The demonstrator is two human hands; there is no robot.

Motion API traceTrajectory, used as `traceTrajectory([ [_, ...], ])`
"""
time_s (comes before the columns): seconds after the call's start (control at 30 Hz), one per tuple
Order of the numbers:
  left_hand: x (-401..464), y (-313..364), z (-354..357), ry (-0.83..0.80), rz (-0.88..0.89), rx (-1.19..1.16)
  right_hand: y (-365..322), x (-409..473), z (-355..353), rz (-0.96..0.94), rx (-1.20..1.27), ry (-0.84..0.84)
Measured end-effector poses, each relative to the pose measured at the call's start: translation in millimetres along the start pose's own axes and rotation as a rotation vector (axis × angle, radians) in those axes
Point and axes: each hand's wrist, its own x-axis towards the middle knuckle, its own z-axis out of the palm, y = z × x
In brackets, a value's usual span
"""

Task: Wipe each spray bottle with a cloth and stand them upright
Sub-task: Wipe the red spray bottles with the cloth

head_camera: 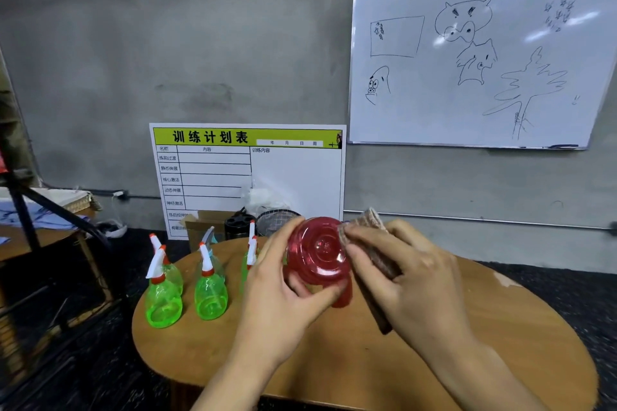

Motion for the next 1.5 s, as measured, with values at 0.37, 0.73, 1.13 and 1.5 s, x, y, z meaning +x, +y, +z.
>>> traceTrajectory([
  [0.37, -14.9, -46.5, -14.8, -0.029, -0.109, -0.091, 4.2, -42.0, 43.7, -0.136, 0.03, -0.192],
  [0.73, -23.4, -94.6, -2.3, -0.025, -0.219, -0.181, 9.9, -45.6, 93.0, -0.027, 0.045, -0.233],
  [1.13, -26.7, -150.0, -2.5, -0.06, -0.269, -0.07, 54.9, -70.8, 123.5, 0.009, 0.029, -0.373],
  [1.5, -33.6, -189.8, 10.7, -0.084, -0.293, -0.013, 78.2, -91.9, 164.5, 0.58, 0.537, -0.274],
])
